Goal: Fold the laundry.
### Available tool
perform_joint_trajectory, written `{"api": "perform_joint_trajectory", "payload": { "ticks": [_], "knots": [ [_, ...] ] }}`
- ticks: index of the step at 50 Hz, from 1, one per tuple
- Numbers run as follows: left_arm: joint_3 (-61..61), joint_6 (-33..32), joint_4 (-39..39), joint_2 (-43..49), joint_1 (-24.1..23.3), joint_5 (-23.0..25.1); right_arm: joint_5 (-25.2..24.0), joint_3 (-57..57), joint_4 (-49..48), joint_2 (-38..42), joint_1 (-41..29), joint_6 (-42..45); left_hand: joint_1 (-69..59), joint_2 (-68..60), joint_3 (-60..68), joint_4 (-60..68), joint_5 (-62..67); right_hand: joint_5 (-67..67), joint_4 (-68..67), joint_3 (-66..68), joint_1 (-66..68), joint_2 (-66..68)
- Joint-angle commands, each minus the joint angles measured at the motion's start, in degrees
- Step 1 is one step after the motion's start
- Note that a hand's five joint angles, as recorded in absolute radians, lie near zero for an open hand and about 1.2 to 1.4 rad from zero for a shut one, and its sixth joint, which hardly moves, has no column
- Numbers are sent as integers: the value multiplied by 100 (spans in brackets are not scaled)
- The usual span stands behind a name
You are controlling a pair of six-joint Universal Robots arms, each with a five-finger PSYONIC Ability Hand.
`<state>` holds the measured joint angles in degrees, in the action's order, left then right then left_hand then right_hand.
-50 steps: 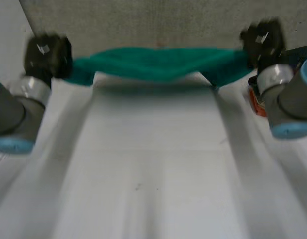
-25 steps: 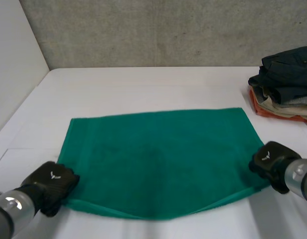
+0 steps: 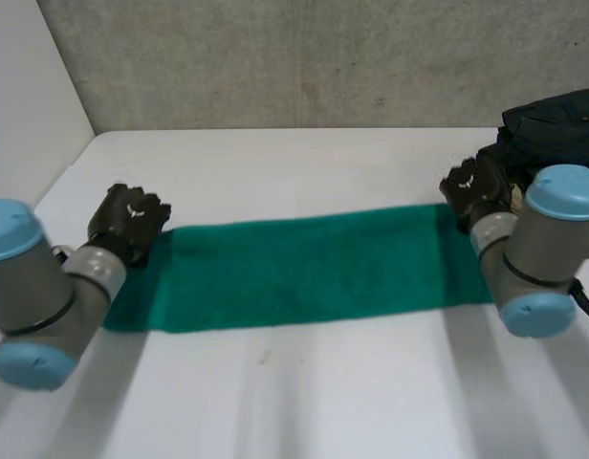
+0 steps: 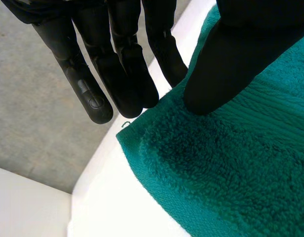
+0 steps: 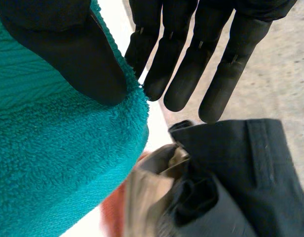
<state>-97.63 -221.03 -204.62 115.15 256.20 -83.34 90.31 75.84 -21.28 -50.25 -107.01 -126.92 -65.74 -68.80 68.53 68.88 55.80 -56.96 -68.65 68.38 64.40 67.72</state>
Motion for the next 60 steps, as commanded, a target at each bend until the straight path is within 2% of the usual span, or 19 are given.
{"api": "perform_joint_trajectory", "payload": {
  "ticks": [1, 4, 5, 6, 7, 8, 12, 16, 21, 25, 29, 33, 36, 45, 55, 57, 58, 59, 60],
  "knots": [
    [1358, -46, -52, 1069, -219, -533, 66, -1114, -421, 946, -12, 246, -1426, -1120, 1147, 1112, 1420, -1304, -1135, 1162, 1560, 1228],
    [1825, 7, -8, 1395, -298, -692, 57, -1580, -544, 1386, -30, 316, -1426, -1120, 1147, 1112, 1420, -1304, -1135, 1162, 1560, 1228],
    [2044, 25, 18, 1570, -368, -718, 57, -1685, -562, 1474, -47, 334, 1103, 1409, -1382, -1417, -1109, -660, -492, 519, 916, 584],
    [2142, 25, 27, 1659, -412, -736, 118, -1895, -570, 1684, -82, 360, 3909, 4215, -4188, -4224, -3916, 5441, 5610, -5583, -5185, -5517],
    [2212, 33, 36, 1747, -456, -736, 136, -1975, -562, 1773, -126, 352, 5574, 5880, -5853, -5888, -5580, 5696, 5865, -5838, -5440, -5772],
    [2283, 51, 54, 1809, -518, -710, 136, -1994, -571, 1817, -153, 343, 5091, 5398, -5371, -5406, -5098, 5696, 5865, -5838, -5440, -5772],
    [2389, 138, 54, 1828, -738, -736, 241, -1898, -527, 1660, -285, 168, 5574, 5880, -5853, -5888, -5580, 5696, 5865, -5838, -5440, -5772],
    [2179, 541, 89, 1294, -764, -762, 189, -1248, -334, 931, -250, -447, 5574, 5880, -5853, -5888, -5580, 5696, 5865, -5838, -5440, -5772],
    [1590, 1166, 107, 511, -721, -701, -635, -361, 797, -368, -215, -1404, 5574, 5880, -5853, -5888, -5580, 5696, 5865, -5838, -5440, -5772],
    [1028, 1562, 98, -79, -677, -666, -1050, -26, 1895, -1019, 21, -1905, 5574, 5880, -5853, -5888, -5580, 5696, 5865, -5838, -5440, -5772],
    [527, 1826, 36, -466, -668, -552, -1165, 246, 2984, -1162, 618, -2047, 5574, 5880, -5853, -5888, -5580, 5696, 5865, -5838, -5440, -5772],
    [218, 1879, 36, -660, -668, -367, -1226, 527, 3515, -1188, 979, -2004, 5574, 5880, -5853, -5888, -5580, 5406, 5575, -5548, -5150, -5482],
    [78, 1888, 36, -695, -659, -279, -1357, 791, 3272, -1171, 1095, -1986, 5574, 5880, -5853, -5888, -5580, 4315, 4484, -4457, -4059, -4391],
    [42, 1888, 19, -651, -641, -270, -1464, 1162, 1856, -891, 1359, -1986, 5574, 5880, -5853, -5888, -5580, 3232, 3401, -3374, -2976, -3309],
    [7, 1888, -43, -625, -641, -270, -1446, 863, 1495, -196, 1341, -1977, 5574, 5880, -5853, -5888, -5580, 2543, 2711, -2684, -2287, -2619],
    [-19, 1888, -52, -625, -641, -270, -1446, 810, 1477, -116, 1341, -1977, 5574, 5880, -5853, -5888, -5580, 1890, 2059, -2032, -1634, -1966],
    [-19, 1888, -52, -625, -641, -270, -1446, 758, 1460, -73, 1350, -1977, 5574, 5880, -5853, -5888, -5580, -329, -160, 187, 585, 252],
    [-28, 1888, -52, -625, -641, -270, -1437, 740, 1434, -63, 1350, -1969, 5574, 5880, -5853, -5888, -5580, -1294, -1125, 1152, 1550, 1218],
    [-28, 1888, -52, -625, -641, -270, -1429, 722, 1416, -63, 1367, -1969, 5574, 5880, -5853, -5888, -5580, -1304, -1135, 1162, 1560, 1228]
  ]
}}
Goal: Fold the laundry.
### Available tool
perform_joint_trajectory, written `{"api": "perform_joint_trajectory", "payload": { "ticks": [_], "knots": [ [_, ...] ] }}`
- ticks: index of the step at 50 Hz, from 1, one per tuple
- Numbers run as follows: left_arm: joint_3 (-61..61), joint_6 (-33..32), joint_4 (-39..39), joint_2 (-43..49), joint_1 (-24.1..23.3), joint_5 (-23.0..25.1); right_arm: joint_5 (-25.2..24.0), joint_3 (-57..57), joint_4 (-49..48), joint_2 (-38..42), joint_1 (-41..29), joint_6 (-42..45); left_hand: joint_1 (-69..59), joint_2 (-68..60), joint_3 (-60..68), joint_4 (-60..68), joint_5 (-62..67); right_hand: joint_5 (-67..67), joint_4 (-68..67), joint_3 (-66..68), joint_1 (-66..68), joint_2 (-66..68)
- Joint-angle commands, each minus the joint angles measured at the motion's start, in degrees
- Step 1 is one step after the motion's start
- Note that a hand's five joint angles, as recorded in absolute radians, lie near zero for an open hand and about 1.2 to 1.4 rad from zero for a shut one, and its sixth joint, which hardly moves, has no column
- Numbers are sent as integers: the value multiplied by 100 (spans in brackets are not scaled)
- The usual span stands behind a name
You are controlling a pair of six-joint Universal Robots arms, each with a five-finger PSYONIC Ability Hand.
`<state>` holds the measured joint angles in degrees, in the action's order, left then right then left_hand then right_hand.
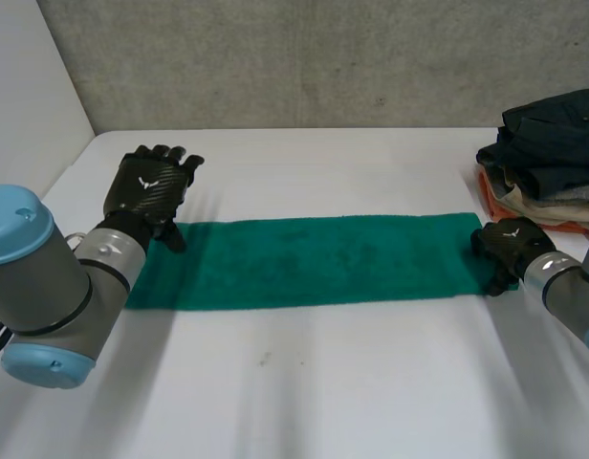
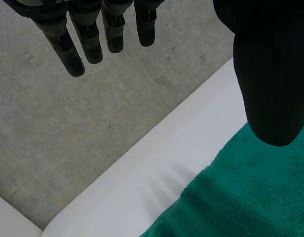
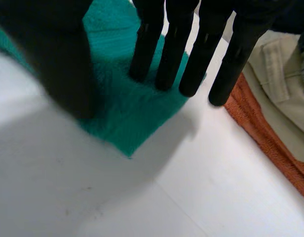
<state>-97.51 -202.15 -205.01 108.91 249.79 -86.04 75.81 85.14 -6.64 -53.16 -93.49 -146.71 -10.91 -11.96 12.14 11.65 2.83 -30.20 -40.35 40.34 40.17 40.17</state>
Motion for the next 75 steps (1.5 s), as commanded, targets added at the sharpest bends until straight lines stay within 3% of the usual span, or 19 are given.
{"api": "perform_joint_trajectory", "payload": {
  "ticks": [1, 8, 12, 13, 20, 27, 34, 35, 39, 44, 47, 48, 49, 50, 52, 56, 61, 68, 75],
  "knots": [
    [-40, 0, -21, -2, 8, -1, 65, -208, -66, 228, 32, 11, 91, 196, -214, -165, -283, -3980, -3965, 3966, 3983, 3983],
    [-75, 0, -13, -45, -27, -1, 355, 204, -180, -333, 427, 230, 91, 196, -214, -165, -283, -3980, -3965, 3966, 3983, 3983],
    [-154, 0, -13, -124, -27, -9, 408, 363, -101, -915, 981, 1010, 91, 196, -214, -165, -283, -3980, -3965, 3966, 3983, 3983],
    [-172, 0, -13, -168, -18, -9, 434, 372, -136, -898, 1138, 1561, 91, 196, -214, -165, -283, -3980, -3965, 3966, 3983, 3983],
    [-303, 0, -13, -371, 35, -9, 882, 126, -276, -906, 1193, 2884, 91, 196, -214, -165, -283, -3980, -3965, 3966, 3983, 3983],
    [-312, 9, -4, -529, 61, -18, 567, -208, -1040, -950, -361, 2577, 91, 196, -214, -165, -283, -3980, -3965, 3966, 3983, 3983],
    [-365, 9, -4, -661, 123, -18, -654, -313, -2095, -828, -2339, 2524, 91, 196, -214, -165, -283, -3980, -3965, 3966, 3983, 3983],
    [-382, 9, -4, -661, 123, -18, -995, -374, -2218, -610, -2706, 2516, 91, 196, -214, -165, -283, -3980, -3965, 3966, 3983, 3983],
    [-453, 9, -4, -652, 123, -9, -1471, -629, -2281, 145, -3446, 2577, 91, 196, -214, -165, -283, -3980, -3965, 3966, 3983, 3983],
    [-497, 9, -13, -635, 123, -9, -1412, -937, -2027, 894, -3843, 2551, 91, 196, -214, -165, -283, -3980, -3965, 3966, 3983, 3983],
    [-462, 9, -13, -626, 97, -9, -1061, -1069, -1745, 992, -3887, 2524, 91, 196, -214, -165, -283, -3669, -3654, 3655, 3672, 3672],
    [-453, 0, -13, -608, 96, -9, -929, -1069, -1692, 949, -3862, 2507, 91, 196, -214, -165, -283, -2067, -2052, 2053, 2070, 2070],
    [-436, 0, -13, -599, 96, -9, -623, -1061, -1596, 809, -3861, 2446, 91, 196, -214, -165, -283, 1929, 1944, -1943, -1926, -1926],
    [-427, 9, -13, -591, 88, -9, -411, -1008, -1569, 686, -3853, 2402, 91, 196, -214, -165, -283, 3020, 3035, -3034, -3017, -3017],
    [-400, 0, -21, -591, 70, -1, -130, -921, -1551, 519, -3818, 2244, 91, 196, -214, -165, -283, 3020, 3035, -3034, -3017, -3017],
    [-277, 0, -21, -591, 17, -9, 434, -439, -1429, -227, -3388, 755, 91, 196, -214, -165, -283, 3020, 3035, -3034, -3017, -3017],
    [-181, 0, -21, -573, -106, -1, 391, 178, -884, -800, -2939, -770, 91, 196, -214, -165, -283, 3020, 3035, -3034, -3017, -3017],
    [-31, -9, -21, -301, -606, 8, 285, 951, -549, -924, -2104, -781, 91, 196, -214, -165, -283, 3020, 3035, -3034, -3017, -3017],
    [495, -9, -21, 507, -1731, 8, 224, 1242, -901, -1064, -1919, -534, 91, 196, -214, -165, -283, 3020, 3035, -3034, -3017, -3017]
  ]
}}
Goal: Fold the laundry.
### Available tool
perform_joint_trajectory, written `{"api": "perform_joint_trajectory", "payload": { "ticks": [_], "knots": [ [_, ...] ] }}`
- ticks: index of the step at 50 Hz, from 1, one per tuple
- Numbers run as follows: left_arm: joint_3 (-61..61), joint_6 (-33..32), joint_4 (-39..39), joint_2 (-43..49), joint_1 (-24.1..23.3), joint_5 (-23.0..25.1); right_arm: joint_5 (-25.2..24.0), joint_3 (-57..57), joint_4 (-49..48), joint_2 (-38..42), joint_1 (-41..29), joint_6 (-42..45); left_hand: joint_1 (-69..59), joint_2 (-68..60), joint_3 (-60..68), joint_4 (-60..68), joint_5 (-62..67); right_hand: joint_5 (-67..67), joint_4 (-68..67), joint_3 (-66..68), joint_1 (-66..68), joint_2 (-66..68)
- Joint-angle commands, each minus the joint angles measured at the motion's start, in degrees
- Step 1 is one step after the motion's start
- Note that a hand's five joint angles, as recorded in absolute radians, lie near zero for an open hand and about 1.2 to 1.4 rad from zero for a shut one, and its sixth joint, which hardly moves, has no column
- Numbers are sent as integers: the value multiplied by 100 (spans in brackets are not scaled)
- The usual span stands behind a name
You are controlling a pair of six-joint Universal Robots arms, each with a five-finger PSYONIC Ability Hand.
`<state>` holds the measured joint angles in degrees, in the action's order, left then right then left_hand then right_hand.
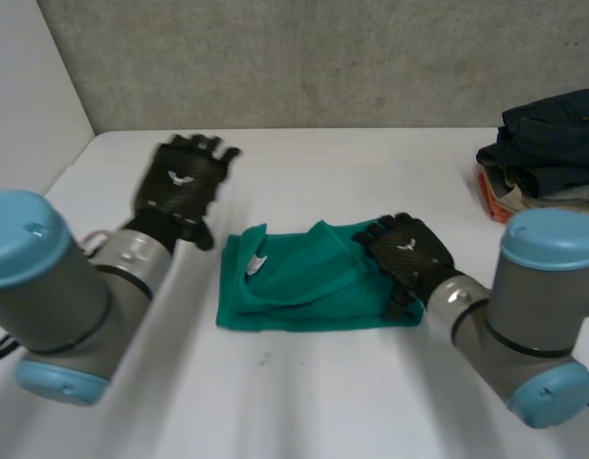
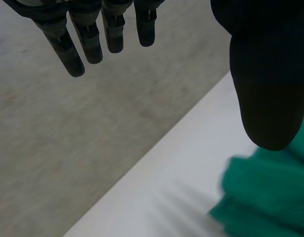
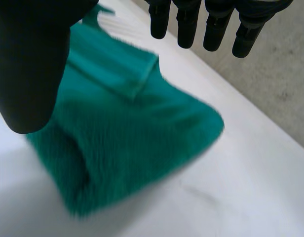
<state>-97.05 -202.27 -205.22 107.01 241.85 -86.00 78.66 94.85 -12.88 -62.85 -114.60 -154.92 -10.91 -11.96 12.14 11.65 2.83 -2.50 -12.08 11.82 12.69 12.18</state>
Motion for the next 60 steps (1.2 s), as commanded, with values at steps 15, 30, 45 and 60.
{"api": "perform_joint_trajectory", "payload": {
  "ticks": [15, 30, 45, 60],
  "knots": [
    [2602, -23, 667, 2913, -1632, -75, -17, 324, -277, -25, 104, 199, 69, 175, -193, -143, -262, -1438, -1480, 1506, 1420, 1470],
    [3570, -119, 966, 3459, -1070, -1279, 176, 219, -373, 344, 104, 436, -82, 23, -42, 8, -111, -4230, -4272, 4298, 4212, 4262],
    [2683, -981, 1037, 2897, -340, -1657, 334, 306, -426, 247, 113, 586, 53, 158, -176, -126, -245, -6750, -6792, 6818, 6731, 6782],
    [775, -998, 958, 656, -323, -1473, 1099, 333, 242, -280, 307, 2983, 91, 196, -214, -165, -283, -6750, -6792, 6818, 6731, 6782]
  ]
}}
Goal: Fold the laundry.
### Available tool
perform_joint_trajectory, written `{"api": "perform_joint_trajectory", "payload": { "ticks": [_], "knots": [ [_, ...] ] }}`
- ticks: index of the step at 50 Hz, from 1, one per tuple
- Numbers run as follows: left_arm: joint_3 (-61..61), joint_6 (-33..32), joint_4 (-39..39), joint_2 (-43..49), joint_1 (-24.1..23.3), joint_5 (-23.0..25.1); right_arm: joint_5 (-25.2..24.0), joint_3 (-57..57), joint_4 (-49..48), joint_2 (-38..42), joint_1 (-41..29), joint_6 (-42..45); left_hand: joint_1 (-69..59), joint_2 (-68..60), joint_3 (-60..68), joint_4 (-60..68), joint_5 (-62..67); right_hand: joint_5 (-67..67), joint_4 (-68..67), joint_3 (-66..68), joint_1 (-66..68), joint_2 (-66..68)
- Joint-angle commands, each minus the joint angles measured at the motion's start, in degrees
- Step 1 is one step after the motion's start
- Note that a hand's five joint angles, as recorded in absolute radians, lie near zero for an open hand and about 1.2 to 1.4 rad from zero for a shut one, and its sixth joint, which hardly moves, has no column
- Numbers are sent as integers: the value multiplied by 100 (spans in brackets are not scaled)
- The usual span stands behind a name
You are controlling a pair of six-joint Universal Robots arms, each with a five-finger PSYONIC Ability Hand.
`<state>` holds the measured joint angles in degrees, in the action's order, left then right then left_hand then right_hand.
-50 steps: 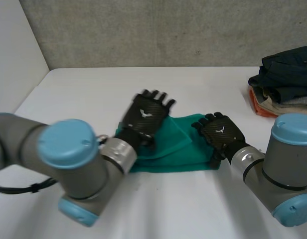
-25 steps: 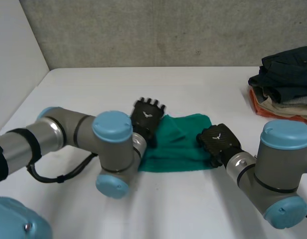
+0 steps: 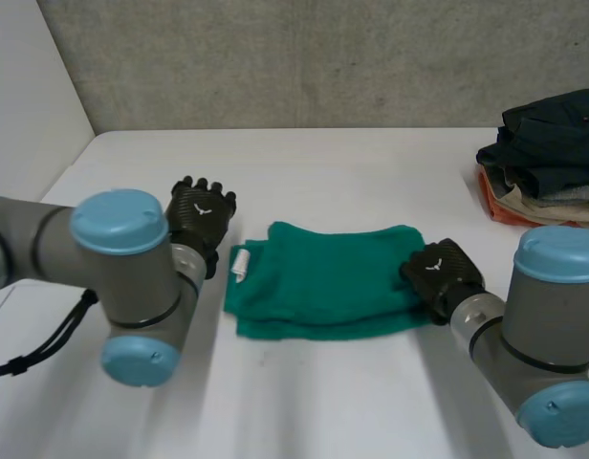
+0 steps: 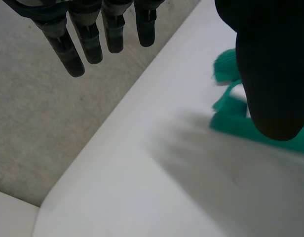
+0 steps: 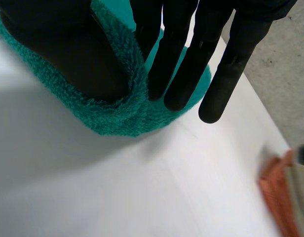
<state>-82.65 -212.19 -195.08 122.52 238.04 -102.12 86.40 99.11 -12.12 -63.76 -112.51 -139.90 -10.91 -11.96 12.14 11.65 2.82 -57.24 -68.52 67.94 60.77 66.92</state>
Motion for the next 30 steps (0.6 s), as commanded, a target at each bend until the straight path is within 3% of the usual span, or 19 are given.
{"api": "perform_joint_trajectory", "payload": {
  "ticks": [1, 6, 10, 11, 15, 17, 21, 22, 25, 29, 30],
  "knots": [
    [-700, -7, -57, -974, 67, 192, 325, -163, 114, -190, 89, 1623, 91, 196, -214, -165, -282, -1276, -1148, 1206, 1923, 1308],
    [-849, 29, -57, -1318, 181, 430, 202, -787, -387, -155, -533, 2221, 91, 196, -214, -165, -282, -1276, -1148, 1206, 1923, 1308],
    [-876, 81, -57, -1362, 225, 430, -447, -1209, -826, 117, -1614, 2318, 91, 196, -214, -165, -282, -1276, -1148, 1206, 1923, 1308],
    [-893, 90, -66, -1362, 225, 439, -840, -1288, -966, 431, -1904, 2327, 91, 196, -214, -165, -282, -1276, -1148, 1206, 1923, 1308],
    [-911, 195, -66, -1353, 234, 430, -1606, -1350, -994, 1048, -2379, 2397, 91, 196, -214, -165, -282, -1276, -1148, 1206, 1923, 1308],
    [-911, 326, -66, -1353, 252, 439, -1723, -1324, -950, 1137, -2460, 2432, 91, 196, -214, -165, -282, -1276, -1148, 1206, 1923, 1308],
    [-832, 634, -92, -1353, 295, 439, -1522, -1315, -863, 1085, -2460, 2380, 91, 196, -214, -165, -282, 5077, 5205, -5148, -4430, -5045],
    [-814, 705, -109, -1353, 304, 439, -1304, -1315, -836, 1059, -2451, 2258, 91, 196, -214, -165, -282, 5724, 5852, -5794, -5077, -5692],
    [-675, 968, -197, -1362, 296, 439, -1065, -1263, -862, 901, -2425, 1723, 91, 196, -214, -165, -282, 5724, 5852, -5794, -5077, -5692],
    [-446, 1293, -311, -1353, 243, 439, -1038, -1017, -871, -126, -1873, -401, 91, 196, -214, -165, -282, 5724, 5852, -5794, -5077, -5692],
    [-393, 1355, -321, -1353, 234, 439, -1038, -903, -836, -528, -1549, -1503, 91, 196, -214, -165, -282, 5724, 5852, -5794, -5077, -5692]
  ]
}}
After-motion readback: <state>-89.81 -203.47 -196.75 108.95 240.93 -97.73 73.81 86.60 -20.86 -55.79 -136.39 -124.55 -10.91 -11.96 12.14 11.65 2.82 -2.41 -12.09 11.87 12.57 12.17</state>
